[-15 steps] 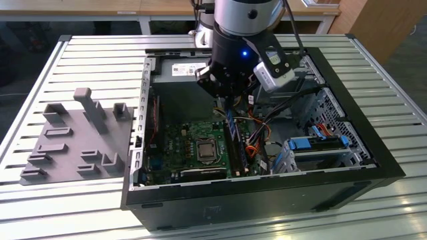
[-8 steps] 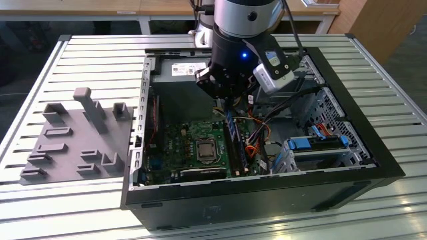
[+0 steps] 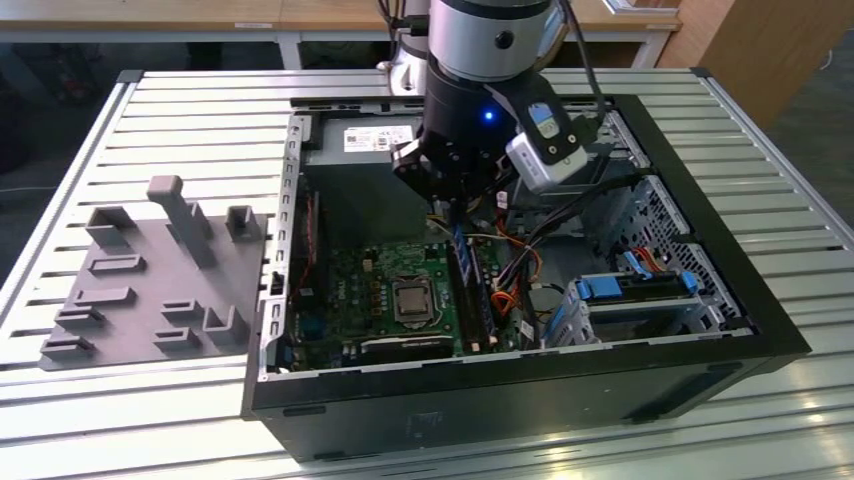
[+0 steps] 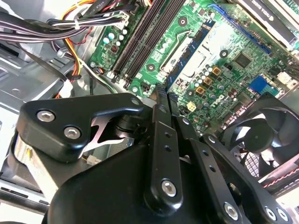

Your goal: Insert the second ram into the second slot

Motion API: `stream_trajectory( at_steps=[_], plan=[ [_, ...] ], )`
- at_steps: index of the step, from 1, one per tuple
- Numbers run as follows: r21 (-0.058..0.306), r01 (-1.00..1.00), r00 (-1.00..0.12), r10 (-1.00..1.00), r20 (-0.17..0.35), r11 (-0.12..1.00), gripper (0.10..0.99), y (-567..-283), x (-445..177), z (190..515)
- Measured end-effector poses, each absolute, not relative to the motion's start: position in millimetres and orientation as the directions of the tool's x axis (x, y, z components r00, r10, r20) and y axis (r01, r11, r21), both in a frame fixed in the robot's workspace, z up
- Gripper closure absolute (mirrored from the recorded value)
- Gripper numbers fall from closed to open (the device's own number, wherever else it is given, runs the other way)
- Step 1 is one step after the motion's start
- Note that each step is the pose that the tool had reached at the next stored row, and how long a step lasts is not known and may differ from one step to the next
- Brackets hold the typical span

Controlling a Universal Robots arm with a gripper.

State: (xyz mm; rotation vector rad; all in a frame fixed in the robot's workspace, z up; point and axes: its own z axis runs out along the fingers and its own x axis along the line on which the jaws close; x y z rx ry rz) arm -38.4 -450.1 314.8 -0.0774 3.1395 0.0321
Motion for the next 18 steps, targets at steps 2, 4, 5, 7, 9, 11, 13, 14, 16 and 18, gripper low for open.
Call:
stream_trajectory(
  at_steps=[2, 4, 5, 7, 9, 11, 13, 14, 16, 18],
  plan=[
    [0.020, -0.049, -0.999, -0.049, -0.001, 0.999, 0.953, -450.1, -38.4, 314.3],
    [0.020, -0.049, -0.999, -0.049, -0.001, 0.999, 0.953, -450.1, -38.4, 313.9],
    [0.020, -0.049, -0.999, -0.049, -0.001, 0.999, 0.953, -450.1, -38.4, 313.7],
    [0.020, -0.049, -0.999, -0.049, -0.002, 0.999, 0.953, -450.1, -38.4, 307.6],
    [0.020, -0.049, -0.999, -0.049, -0.002, 0.999, 0.953, -450.1, -38.3, 307.4],
    [0.020, -0.049, -0.999, -0.049, -0.001, 0.999, 0.953, -450.1, -37.8, 307.2],
    [0.020, -0.049, -0.999, -0.049, -0.001, 0.999, 0.953, -450.1, -37.4, 306.9],
    [0.020, -0.049, -0.999, -0.049, -0.001, 0.999, 0.953, -450.1, -37.3, 306.8],
    [0.020, -0.049, -0.999, -0.049, -0.002, 0.999, 0.953, -450.1, -37.1, 306.4],
    [0.020, -0.048, -0.999, -0.048, -0.001, 0.999, 0.953, -450.1, -37.0, 306.1]
  ],
)
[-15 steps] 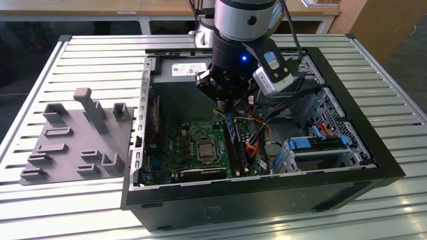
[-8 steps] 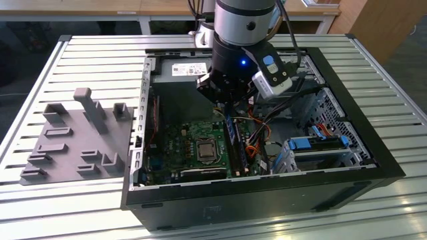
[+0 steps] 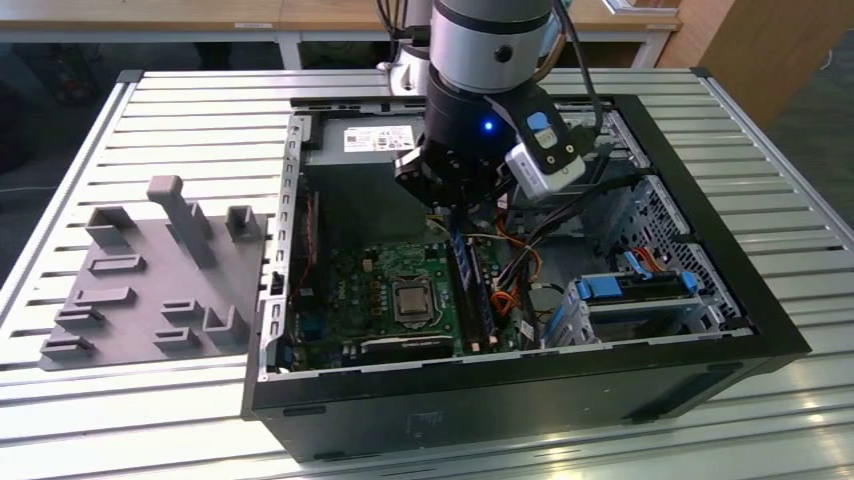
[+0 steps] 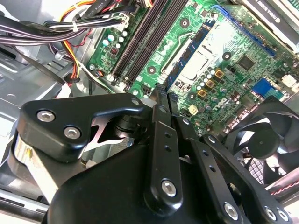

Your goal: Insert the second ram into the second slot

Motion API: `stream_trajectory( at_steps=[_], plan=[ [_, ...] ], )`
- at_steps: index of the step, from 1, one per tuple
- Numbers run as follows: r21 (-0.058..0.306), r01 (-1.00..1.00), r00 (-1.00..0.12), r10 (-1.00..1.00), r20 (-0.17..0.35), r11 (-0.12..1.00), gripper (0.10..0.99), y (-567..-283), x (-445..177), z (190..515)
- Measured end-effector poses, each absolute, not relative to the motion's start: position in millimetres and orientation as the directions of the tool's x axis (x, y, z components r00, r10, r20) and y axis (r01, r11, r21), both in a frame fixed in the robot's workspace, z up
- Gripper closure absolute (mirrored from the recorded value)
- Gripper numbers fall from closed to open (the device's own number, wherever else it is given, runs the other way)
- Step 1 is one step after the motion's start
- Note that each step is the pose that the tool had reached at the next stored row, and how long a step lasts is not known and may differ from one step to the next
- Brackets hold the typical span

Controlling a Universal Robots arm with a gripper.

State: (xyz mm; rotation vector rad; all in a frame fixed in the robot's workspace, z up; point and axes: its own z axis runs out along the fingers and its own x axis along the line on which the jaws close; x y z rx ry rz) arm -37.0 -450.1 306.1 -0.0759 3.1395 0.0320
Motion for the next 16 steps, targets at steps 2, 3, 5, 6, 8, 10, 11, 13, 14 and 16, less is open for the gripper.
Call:
stream_trajectory(
  at_steps=[2, 3, 5, 6, 8, 10, 11, 13, 14, 16],
  plan=[
    [0.020, -0.047, -0.999, -0.047, -0.002, 0.999, 0.953, -450.1, -36.9, 305.9],
    [0.020, -0.047, -0.999, -0.047, -0.001, 0.999, 0.953, -450.1, -36.9, 305.7],
    [0.020, -0.046, -0.999, -0.046, -0.002, 0.999, 0.953, -450.1, -36.9, 304.8],
    [0.020, -0.046, -0.999, -0.046, -0.002, 0.999, 0.953, -450.1, -36.9, 304.6],
    [0.020, -0.046, -0.999, -0.046, -0.002, 0.999, 0.953, -450.1, -36.9, 304.2],
    [0.020, -0.046, -0.999, -0.046, -0.001, 0.999, 0.953, -450.1, -36.9, 303.8],
    [0.020, -0.046, -0.999, -0.046, -0.002, 0.999, 0.953, -450.1, -36.9, 303.6],
    [0.020, -0.046, -0.999, -0.046, -0.001, 0.999, 0.953, -450.1, -36.9, 303.2],
    [0.020, -0.046, -0.999, -0.046, -0.001, 0.999, 0.953, -450.1, -36.9, 303.0],
    [0.020, -0.046, -0.999, -0.046, -0.001, 0.999, 0.953, -450.1, -36.9, 302.6]
  ],
)
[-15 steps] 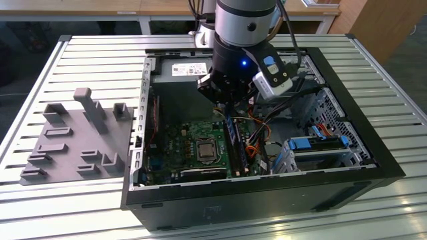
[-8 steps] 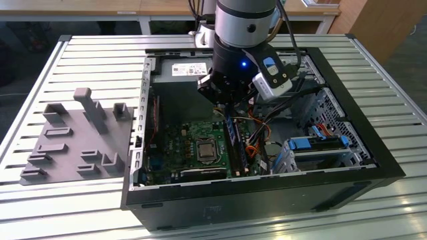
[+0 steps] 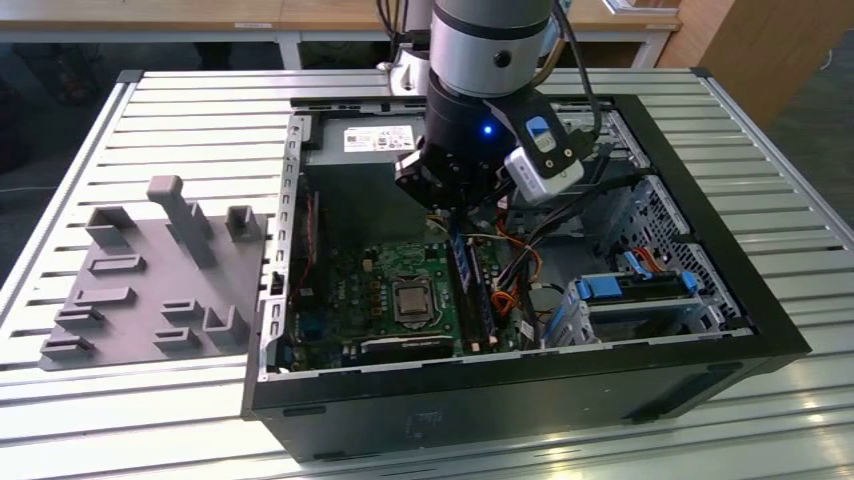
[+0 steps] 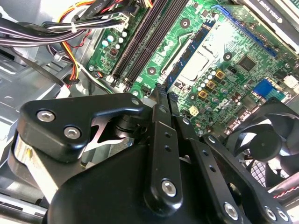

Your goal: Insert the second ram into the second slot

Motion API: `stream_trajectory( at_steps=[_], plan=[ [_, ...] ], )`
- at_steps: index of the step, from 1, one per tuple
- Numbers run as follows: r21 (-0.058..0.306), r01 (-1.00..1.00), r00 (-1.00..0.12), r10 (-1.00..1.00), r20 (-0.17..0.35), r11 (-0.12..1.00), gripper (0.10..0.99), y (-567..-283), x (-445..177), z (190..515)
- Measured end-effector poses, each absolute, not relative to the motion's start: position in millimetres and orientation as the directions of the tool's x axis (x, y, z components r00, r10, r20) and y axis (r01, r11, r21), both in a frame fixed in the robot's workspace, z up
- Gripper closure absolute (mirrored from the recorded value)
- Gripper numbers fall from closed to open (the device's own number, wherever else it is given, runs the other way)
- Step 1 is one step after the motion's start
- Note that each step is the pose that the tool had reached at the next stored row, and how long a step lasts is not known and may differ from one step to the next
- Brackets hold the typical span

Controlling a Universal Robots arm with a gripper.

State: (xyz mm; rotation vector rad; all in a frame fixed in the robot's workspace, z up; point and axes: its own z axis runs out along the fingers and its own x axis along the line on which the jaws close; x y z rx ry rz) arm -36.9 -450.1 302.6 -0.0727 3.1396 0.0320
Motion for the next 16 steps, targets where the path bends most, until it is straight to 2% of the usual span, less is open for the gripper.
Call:
stream_trajectory(
  at_steps=[16],
  plan=[
    [0.020, -0.046, -0.999, -0.046, -0.001, 0.999, 0.953, -450.1, -36.9, 298.0]
  ],
)
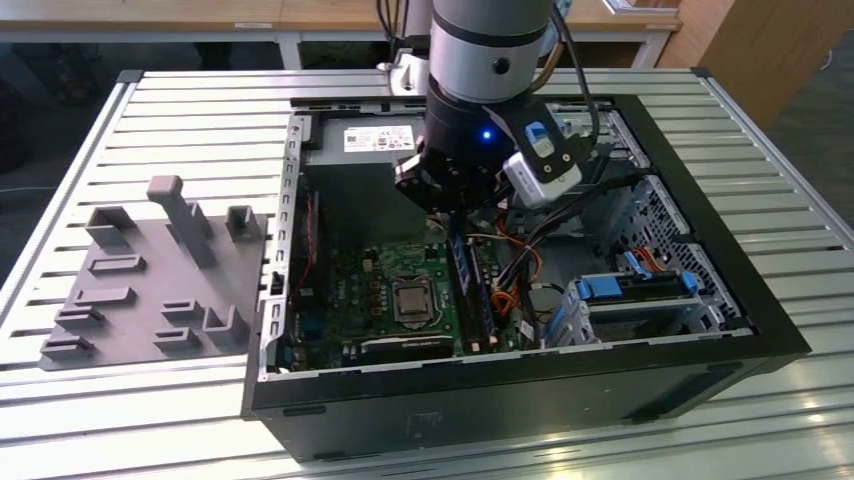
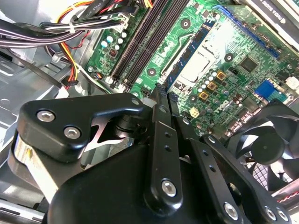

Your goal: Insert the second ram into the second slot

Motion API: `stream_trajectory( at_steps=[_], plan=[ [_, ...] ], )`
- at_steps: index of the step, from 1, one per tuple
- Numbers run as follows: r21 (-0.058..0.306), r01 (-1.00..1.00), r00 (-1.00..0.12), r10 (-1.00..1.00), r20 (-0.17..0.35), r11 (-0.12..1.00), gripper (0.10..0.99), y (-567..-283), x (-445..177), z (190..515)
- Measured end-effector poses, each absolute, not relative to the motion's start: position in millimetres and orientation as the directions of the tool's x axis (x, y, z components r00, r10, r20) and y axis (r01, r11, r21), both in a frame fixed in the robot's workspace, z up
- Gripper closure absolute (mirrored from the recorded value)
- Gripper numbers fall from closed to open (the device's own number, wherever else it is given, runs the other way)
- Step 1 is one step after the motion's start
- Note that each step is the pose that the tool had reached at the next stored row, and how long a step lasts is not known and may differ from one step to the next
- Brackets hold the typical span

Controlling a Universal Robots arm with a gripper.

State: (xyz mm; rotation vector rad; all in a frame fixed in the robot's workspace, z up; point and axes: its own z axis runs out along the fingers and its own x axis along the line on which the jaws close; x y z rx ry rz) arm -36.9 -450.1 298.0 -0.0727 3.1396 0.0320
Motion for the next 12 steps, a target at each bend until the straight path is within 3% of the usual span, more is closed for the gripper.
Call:
stream_trajectory(
  at_steps=[12],
  plan=[
    [0.020, -0.046, -0.999, -0.046, -0.001, 0.999, 0.953, -450.1, -36.9, 292.4]
  ],
)
